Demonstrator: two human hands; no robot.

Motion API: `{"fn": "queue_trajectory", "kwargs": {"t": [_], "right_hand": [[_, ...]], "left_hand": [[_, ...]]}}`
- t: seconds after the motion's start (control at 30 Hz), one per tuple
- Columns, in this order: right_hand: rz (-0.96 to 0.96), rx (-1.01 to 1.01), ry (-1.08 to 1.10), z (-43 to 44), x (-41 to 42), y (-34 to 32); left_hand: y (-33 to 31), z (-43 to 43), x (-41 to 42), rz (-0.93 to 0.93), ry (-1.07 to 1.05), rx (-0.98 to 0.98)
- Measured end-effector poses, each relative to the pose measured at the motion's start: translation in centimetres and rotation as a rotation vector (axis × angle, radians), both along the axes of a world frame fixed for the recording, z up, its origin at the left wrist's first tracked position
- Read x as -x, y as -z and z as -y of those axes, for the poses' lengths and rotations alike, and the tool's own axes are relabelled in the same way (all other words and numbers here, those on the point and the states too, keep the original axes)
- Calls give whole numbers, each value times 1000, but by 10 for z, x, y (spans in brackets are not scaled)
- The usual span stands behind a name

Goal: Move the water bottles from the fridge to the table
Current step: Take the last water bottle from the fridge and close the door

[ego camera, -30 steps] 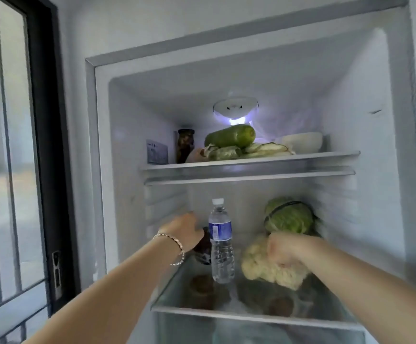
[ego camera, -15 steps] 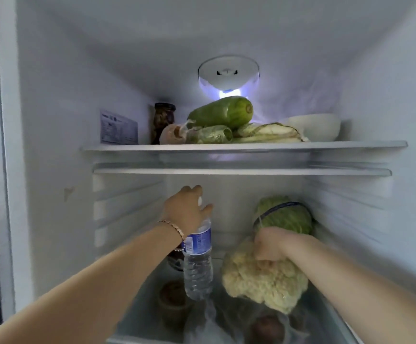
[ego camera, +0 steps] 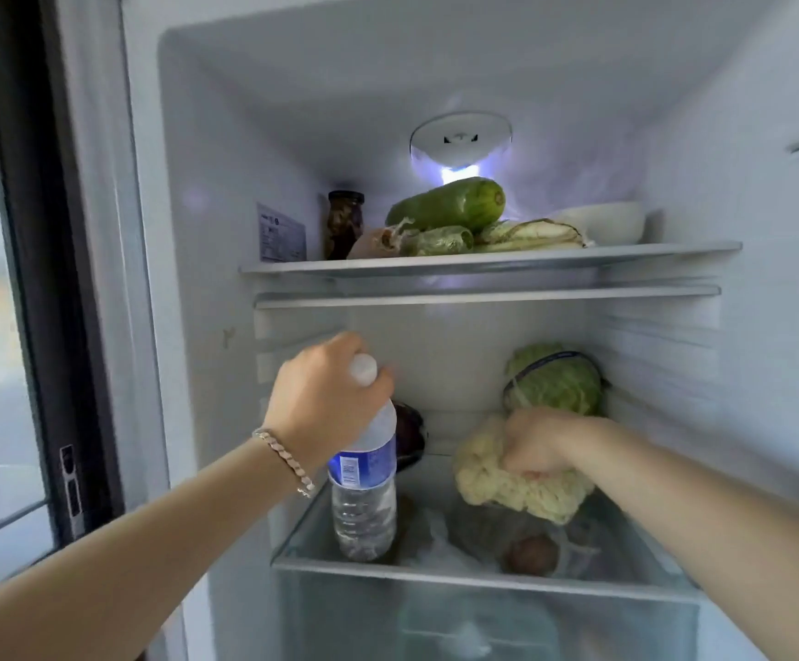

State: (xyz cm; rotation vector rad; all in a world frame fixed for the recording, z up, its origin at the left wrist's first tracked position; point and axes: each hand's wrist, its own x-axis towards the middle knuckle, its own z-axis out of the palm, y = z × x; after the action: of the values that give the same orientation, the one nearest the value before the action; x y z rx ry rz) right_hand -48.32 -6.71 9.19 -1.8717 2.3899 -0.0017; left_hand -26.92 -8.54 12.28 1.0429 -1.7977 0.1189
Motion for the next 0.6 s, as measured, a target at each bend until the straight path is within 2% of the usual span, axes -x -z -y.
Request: {"fn": "queue_trajectory", "kwargs": {"t": [0.07, 0.17, 0.3, 0.47, 0.6], "right_hand": [[42, 35, 21, -23, -15, 0], [130, 39, 57, -64, -42, 8], [109, -10, 109, -128, -90, 27], [113, -104, 153, -216, -139, 43], [166, -108, 183, -294, -157, 48]], "left_hand": [[-7, -22, -24, -42, 14, 7], [-5, -60, -62, 8, 54, -13], [18, -118, -99, 162, 142, -126], [51, -195, -126, 456, 133, -103], [58, -250, -143, 514, 154, -190]]}}
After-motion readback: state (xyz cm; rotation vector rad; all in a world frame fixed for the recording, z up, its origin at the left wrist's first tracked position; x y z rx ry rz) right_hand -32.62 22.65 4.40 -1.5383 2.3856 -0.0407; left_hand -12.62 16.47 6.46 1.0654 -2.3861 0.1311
